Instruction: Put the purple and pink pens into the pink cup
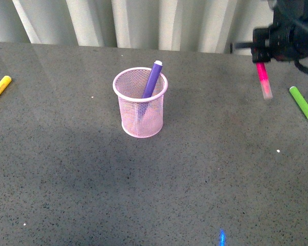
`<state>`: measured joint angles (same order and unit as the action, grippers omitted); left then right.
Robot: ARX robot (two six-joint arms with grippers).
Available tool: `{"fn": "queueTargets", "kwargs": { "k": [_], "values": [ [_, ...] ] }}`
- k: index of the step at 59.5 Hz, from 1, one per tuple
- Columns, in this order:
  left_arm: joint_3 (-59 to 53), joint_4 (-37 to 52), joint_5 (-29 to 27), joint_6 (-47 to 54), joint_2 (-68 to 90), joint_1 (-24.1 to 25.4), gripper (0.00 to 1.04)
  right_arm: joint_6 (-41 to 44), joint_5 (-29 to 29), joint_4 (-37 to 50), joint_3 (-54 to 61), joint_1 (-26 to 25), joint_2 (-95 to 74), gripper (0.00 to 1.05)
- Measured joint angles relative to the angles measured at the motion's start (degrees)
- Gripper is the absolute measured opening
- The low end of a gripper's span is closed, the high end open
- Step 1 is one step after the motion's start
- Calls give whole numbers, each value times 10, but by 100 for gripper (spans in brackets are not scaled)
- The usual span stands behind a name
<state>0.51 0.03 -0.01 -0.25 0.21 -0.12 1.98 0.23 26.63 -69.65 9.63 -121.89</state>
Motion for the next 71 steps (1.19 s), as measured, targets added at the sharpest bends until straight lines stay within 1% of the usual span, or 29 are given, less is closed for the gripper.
{"fn": "queueTargets", "kwargs": {
  "k": [2, 8, 16, 21, 26, 35, 49, 71],
  "values": [
    [0, 0, 0, 0, 0, 0, 98, 5, -7, 21, 4, 7, 8, 11],
    [0, 0, 0, 0, 0, 0, 98, 26, -61, 102, 19, 50, 38, 11],
    [0, 0, 0, 0, 0, 0, 98, 50, -117, 194, 31, 130, 51, 11],
    [0, 0, 0, 0, 0, 0, 98, 59, -131, 257, 34, 186, 37, 11],
    [0, 0, 0, 0, 0, 0, 98, 61, -125, 292, 30, 211, 19, 11],
    [0, 0, 0, 0, 0, 0, 98, 46, -100, 309, 16, 230, -18, 11],
    [0, 0, 0, 0, 0, 0, 98, 26, -76, 323, 12, 239, -34, 11],
    [0, 0, 0, 0, 0, 0, 98, 16, -68, 340, 51, 235, -34, 11]
  ]
}}
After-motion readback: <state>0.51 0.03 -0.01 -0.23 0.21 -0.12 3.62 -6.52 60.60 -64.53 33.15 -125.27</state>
